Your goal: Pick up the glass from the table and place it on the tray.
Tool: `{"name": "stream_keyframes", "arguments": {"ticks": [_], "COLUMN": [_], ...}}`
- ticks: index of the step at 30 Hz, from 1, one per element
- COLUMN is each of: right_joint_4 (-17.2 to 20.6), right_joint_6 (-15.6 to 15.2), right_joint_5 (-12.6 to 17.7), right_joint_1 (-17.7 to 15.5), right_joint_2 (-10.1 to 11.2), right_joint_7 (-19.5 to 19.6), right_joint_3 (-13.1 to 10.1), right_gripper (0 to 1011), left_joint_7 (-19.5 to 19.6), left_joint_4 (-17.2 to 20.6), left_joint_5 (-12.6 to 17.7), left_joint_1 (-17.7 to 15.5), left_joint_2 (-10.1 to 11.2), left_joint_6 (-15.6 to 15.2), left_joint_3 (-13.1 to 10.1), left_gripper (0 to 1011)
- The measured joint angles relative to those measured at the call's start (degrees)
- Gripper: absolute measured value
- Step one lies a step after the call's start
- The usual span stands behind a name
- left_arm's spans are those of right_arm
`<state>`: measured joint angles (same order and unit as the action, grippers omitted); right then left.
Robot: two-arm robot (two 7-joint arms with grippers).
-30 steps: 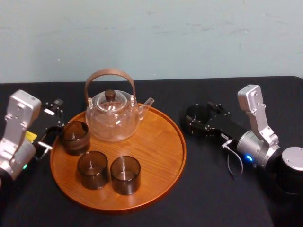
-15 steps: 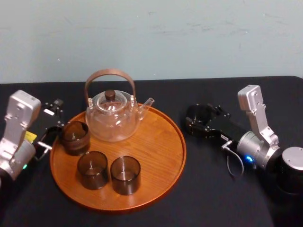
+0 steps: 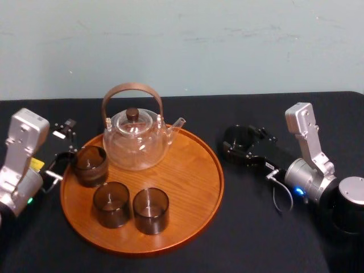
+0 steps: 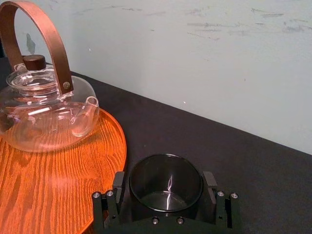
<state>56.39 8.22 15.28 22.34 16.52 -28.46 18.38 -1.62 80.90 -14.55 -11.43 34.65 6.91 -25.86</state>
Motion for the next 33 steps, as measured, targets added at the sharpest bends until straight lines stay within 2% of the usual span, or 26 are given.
{"name": "stream_keyframes", "arguments": {"ticks": [16,22,33], "right_joint_4": [0.04,0.06,0.09], "right_joint_6": [0.06,0.08,0.08], "right_joint_5": [0.05,0.05,0.04], "right_joint_1": [-0.05,-0.05,-0.06], "right_joint_2": [0.01,0.01,0.01], "right_joint_7": [0.00,0.00,0.00], "right_joint_3": [-0.07,-0.07,-0.07], "right_gripper": [1002,902,900], "left_joint_7": [0.00,0.00,0.00], "left_joint_4": [0.00,0.00,0.00], "left_joint_5": [0.00,0.00,0.00], "left_joint_1": [0.00,0.00,0.00], "left_joint_2": [0.00,0.00,0.00], "left_joint_6": [0.00,0.00,0.00], "left_joint_3": [0.00,0.00,0.00], "left_gripper": [0,0,0]}}
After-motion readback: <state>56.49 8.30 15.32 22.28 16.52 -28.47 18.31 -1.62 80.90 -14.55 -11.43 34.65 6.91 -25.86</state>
